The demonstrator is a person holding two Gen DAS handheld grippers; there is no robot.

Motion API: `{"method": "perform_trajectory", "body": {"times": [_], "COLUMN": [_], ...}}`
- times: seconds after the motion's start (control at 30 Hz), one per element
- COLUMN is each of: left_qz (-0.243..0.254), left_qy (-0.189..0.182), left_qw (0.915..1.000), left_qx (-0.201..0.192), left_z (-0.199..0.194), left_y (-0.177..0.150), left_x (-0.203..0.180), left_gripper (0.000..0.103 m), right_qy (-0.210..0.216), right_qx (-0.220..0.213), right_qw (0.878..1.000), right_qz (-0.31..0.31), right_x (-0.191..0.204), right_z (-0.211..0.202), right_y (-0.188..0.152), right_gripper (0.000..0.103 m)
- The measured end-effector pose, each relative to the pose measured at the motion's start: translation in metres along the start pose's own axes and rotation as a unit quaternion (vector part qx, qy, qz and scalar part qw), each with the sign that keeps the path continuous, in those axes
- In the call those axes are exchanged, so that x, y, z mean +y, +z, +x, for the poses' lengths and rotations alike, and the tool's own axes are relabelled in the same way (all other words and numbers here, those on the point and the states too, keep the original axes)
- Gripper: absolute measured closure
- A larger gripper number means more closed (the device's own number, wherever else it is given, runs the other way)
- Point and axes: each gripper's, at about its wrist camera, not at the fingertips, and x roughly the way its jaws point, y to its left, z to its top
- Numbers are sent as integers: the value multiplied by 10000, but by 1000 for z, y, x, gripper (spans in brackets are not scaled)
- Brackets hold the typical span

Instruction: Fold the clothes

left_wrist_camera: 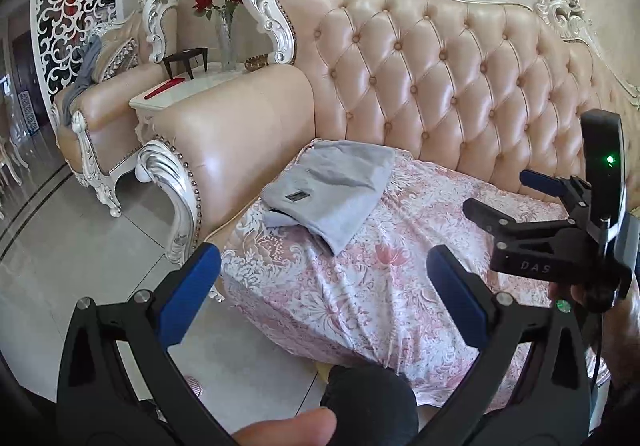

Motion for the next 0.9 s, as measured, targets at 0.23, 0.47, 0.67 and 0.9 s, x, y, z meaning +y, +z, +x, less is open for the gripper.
{"method": "perform_trajectory", "body": {"times": [0.23, 0.47, 0.67, 0.9], "left_qz": [38, 16, 44, 25], "left_qy": [20, 42, 2, -105], "left_qw": [10000, 10000, 9999, 9999], "left_qx": [49, 63, 99, 36], "left_z": [0, 0, 0, -1], "left_y": [1, 2, 2, 2], "left_x": [-1, 1, 0, -3], "left_gripper": [0, 0, 0, 0], "right_qy": [131, 221, 333, 318], "right_qx": [2, -26, 63, 99], "right_qw": [9998, 9993, 9987, 9990], "right_qz": [-174, -287, -368, -307], "right_x": [4, 8, 12, 7], "right_z": [4, 4, 6, 6], "right_y": [1, 6, 6, 4], "right_gripper": [0, 0, 0, 0]}}
